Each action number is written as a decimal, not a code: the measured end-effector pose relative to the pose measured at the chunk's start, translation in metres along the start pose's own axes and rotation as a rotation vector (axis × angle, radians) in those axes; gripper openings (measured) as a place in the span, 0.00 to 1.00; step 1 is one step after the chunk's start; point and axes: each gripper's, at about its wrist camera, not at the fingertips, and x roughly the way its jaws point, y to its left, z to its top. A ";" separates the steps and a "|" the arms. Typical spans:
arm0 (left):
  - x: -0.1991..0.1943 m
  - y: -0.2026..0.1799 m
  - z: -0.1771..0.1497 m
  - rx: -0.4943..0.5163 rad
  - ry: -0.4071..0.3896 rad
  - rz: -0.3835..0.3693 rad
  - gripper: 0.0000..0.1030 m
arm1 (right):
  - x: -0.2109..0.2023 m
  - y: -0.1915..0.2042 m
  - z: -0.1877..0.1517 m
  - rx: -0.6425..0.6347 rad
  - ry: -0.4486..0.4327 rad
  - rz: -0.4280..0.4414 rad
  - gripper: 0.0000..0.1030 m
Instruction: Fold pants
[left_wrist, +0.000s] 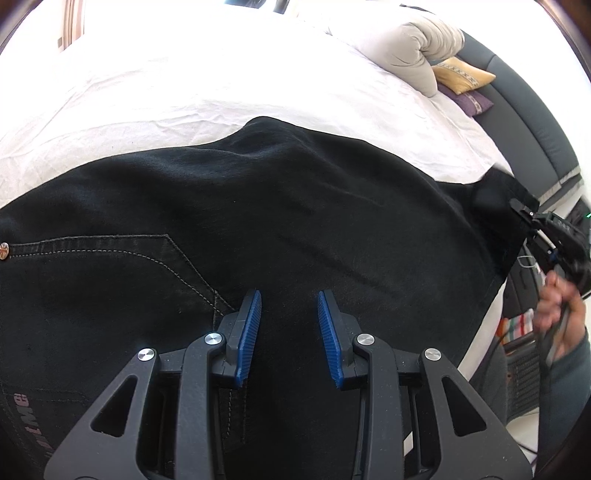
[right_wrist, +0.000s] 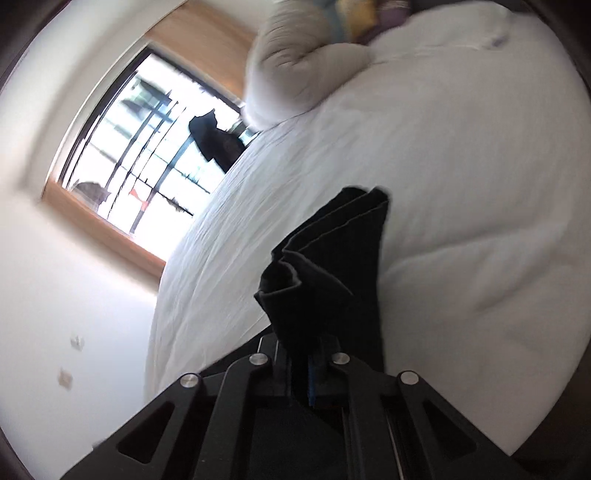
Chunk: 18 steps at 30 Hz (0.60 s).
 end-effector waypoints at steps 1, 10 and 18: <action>0.000 0.001 0.001 -0.008 0.002 -0.008 0.30 | 0.011 0.036 -0.012 -0.160 0.059 -0.007 0.07; 0.010 -0.008 0.013 -0.084 0.035 -0.144 0.30 | 0.073 0.135 -0.125 -0.701 0.334 -0.044 0.06; 0.029 -0.014 0.029 -0.267 0.077 -0.397 0.69 | 0.050 0.160 -0.136 -0.878 0.256 -0.034 0.06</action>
